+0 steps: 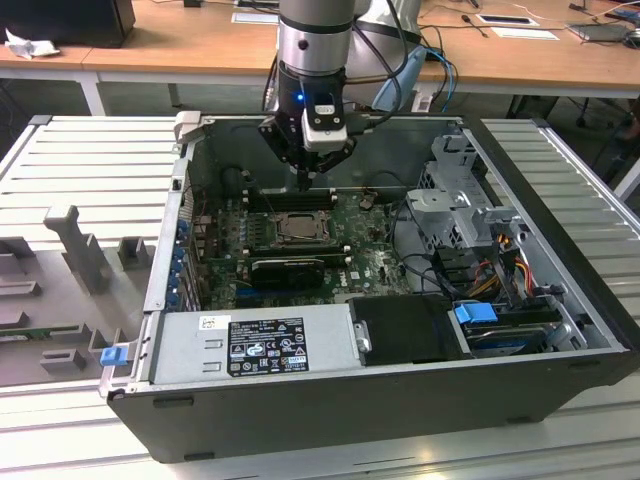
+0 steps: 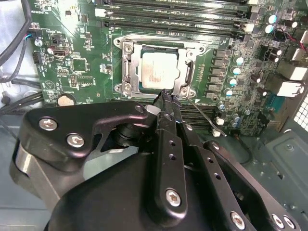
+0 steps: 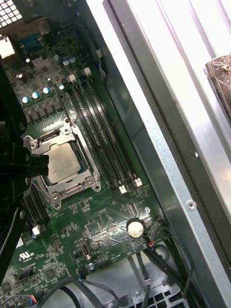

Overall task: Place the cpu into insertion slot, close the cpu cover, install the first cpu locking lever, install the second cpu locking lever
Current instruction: 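Install the first cpu locking lever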

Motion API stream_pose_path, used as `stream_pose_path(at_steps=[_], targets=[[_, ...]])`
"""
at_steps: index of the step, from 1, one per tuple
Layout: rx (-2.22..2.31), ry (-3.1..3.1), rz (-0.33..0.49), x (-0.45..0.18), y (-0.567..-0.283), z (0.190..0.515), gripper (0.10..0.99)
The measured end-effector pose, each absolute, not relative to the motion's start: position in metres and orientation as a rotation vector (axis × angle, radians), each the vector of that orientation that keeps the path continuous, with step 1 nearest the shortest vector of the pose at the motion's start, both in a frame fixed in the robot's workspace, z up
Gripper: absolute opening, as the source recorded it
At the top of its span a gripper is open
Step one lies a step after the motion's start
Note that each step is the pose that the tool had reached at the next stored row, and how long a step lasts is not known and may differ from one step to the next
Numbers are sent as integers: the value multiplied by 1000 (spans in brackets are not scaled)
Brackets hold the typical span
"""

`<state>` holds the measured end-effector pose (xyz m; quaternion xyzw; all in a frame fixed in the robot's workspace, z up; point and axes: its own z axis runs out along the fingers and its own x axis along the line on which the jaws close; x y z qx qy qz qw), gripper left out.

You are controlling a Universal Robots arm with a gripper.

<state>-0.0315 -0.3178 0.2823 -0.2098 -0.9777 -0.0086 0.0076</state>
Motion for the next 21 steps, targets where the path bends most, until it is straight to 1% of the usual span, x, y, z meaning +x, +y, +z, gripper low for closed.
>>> stream_pose_path(at_steps=[15,21], targets=[[-486,-3088,-25,-31,-318,282,106],[-268,-3118,-25,-31,-318,282,106]])
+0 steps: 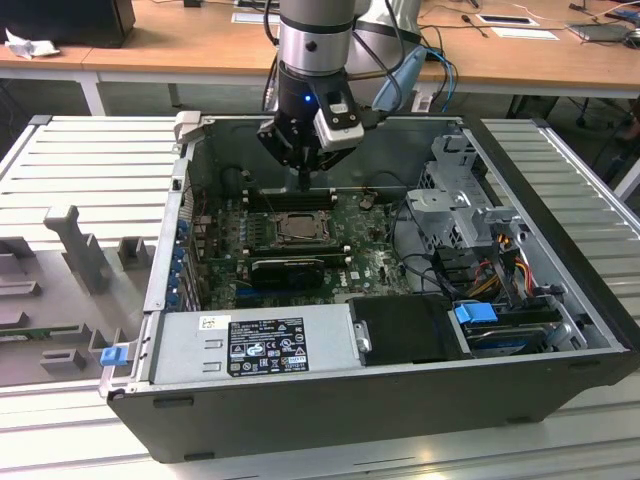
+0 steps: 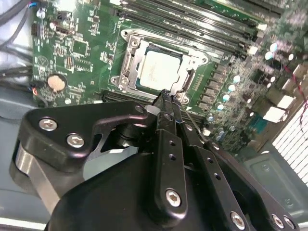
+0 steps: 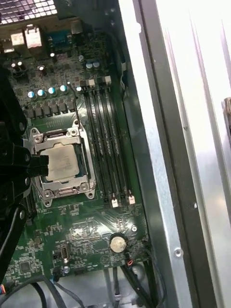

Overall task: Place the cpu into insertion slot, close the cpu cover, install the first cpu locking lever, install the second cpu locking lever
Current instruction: 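Install the first cpu locking lever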

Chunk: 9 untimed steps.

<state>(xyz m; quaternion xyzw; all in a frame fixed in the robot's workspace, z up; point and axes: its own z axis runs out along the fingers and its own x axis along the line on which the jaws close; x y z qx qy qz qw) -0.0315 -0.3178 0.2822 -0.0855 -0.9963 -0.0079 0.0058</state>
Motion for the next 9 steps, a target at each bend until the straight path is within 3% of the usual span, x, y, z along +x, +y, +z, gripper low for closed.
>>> stream_pose_path(at_steps=[9], targets=[[48,-3129,-23,-32,-318,281,106]])
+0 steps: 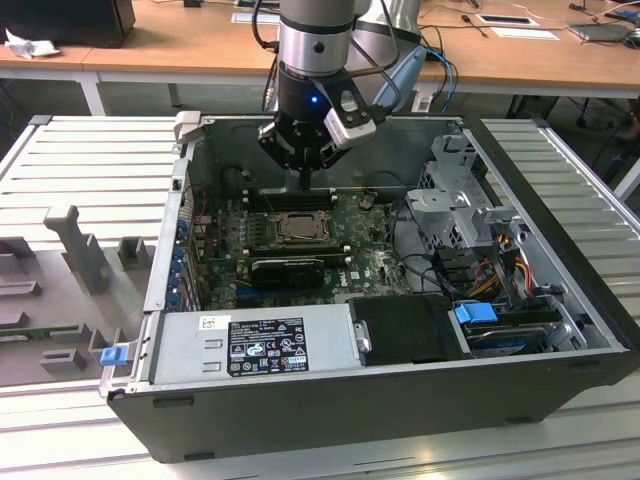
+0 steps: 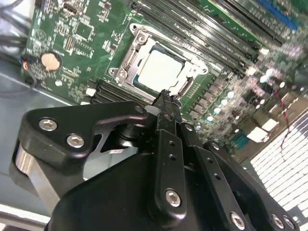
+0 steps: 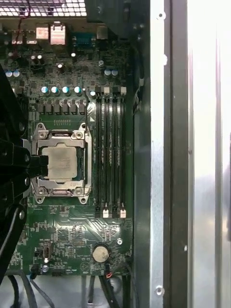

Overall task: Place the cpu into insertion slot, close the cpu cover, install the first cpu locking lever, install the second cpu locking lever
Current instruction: 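Install the first cpu locking lever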

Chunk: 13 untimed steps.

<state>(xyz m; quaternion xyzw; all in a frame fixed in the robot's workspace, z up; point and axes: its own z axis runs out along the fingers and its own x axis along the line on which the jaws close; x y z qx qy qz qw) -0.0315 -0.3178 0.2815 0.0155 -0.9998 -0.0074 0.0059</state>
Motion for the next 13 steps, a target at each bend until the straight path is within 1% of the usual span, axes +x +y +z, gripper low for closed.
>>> stream_pose_path(at_steps=[6,13], targets=[[209,-3122,-22,-32,-318,281,106],[225,-3123,-22,-48,-318,281,106]])
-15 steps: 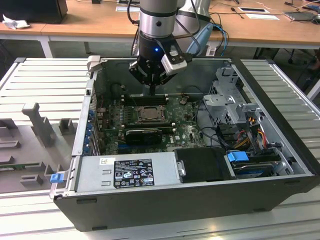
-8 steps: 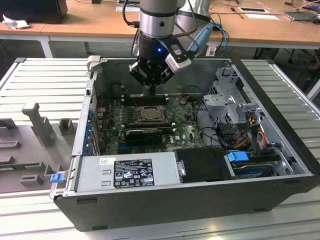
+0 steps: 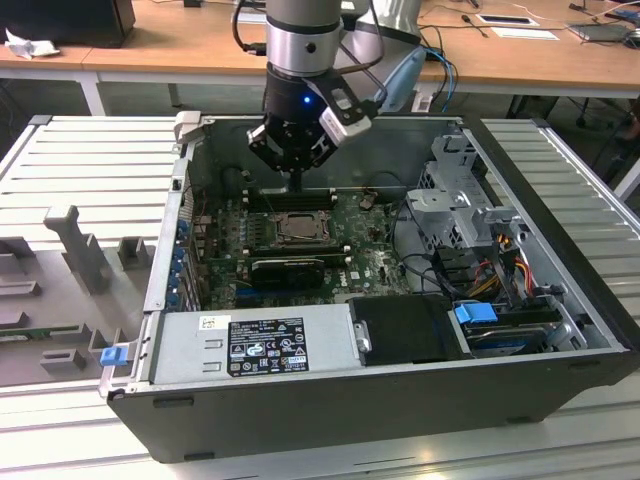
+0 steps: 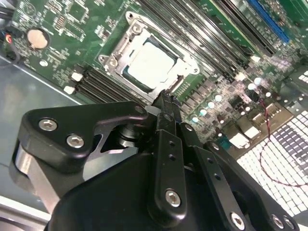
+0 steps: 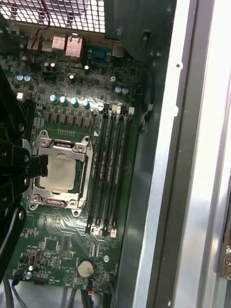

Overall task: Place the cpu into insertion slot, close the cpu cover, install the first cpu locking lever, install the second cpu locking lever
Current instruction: 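Install the first cpu locking lever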

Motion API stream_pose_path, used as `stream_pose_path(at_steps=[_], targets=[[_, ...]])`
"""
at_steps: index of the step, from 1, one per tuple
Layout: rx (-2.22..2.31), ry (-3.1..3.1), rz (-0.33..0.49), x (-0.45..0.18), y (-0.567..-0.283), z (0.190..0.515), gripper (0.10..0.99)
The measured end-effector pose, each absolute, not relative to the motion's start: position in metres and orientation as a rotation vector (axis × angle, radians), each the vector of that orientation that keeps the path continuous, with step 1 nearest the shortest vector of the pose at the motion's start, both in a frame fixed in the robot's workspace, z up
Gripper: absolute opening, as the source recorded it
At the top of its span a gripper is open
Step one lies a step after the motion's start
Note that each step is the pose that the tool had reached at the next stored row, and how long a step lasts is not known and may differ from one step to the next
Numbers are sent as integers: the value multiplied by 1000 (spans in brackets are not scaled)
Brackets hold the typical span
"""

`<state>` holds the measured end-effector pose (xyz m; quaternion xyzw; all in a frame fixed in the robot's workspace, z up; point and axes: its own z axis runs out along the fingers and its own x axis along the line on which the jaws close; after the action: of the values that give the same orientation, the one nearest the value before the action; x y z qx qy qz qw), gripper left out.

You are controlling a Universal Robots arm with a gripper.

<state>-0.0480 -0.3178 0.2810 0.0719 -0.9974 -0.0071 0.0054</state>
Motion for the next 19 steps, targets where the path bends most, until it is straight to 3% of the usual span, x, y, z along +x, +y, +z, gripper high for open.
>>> stream_pose_path(at_steps=[19], targets=[[193,-3128,-38,-107,-316,265,106]])
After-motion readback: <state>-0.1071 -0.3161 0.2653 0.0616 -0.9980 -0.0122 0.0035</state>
